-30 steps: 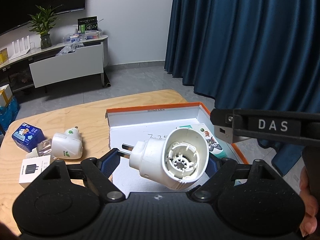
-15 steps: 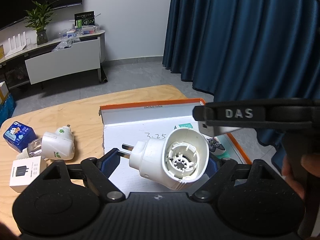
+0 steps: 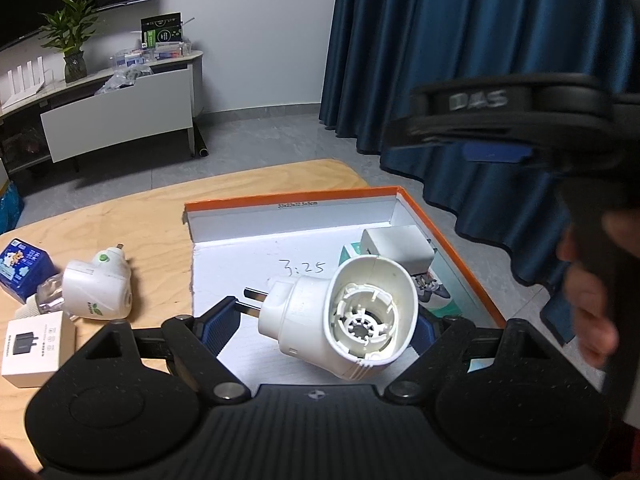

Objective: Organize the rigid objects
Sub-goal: 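Release the white plug-in device with the left tool while the right tool releases the adapter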

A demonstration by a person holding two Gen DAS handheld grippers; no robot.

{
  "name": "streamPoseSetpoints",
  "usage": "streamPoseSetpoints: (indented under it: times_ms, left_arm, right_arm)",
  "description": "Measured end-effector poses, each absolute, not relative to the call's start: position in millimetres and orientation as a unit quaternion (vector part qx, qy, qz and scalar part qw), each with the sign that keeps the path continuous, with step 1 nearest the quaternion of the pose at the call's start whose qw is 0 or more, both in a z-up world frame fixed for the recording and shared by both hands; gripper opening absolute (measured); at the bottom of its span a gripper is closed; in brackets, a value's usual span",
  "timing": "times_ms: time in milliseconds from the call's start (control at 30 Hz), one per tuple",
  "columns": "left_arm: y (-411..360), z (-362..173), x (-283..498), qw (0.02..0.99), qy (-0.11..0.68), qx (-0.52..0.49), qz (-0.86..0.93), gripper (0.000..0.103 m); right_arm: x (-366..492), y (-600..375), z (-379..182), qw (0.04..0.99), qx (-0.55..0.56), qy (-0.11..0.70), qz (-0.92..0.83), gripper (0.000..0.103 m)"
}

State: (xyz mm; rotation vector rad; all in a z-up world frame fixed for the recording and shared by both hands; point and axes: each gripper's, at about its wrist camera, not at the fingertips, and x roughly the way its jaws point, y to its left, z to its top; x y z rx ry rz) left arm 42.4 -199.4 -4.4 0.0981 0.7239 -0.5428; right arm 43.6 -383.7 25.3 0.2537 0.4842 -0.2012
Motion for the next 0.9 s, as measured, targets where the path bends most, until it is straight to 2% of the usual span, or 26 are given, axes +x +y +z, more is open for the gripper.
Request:
streamPoseSetpoints:
  times_ms: [267, 733, 900]
  left_arm:
    - [-210, -5, 44, 0.893, 0.357, 0.042, -0.272, 0.091]
    - [-181, 21, 35, 0.911, 0.351, 0.037, -0.213, 0.100]
    - [-160, 20, 35, 0.915, 0.358, 0.034, -0.183, 0.100]
  right_arm:
    - [11, -381, 33, 0.959, 0.123, 0.229, -0.110, 0.088]
    - [-11, -354, 42, 0.960, 0.119, 0.235, -0.096, 0.092]
    - [-12, -339, 40, 0.959, 0.116, 0.245, -0.088, 0.092]
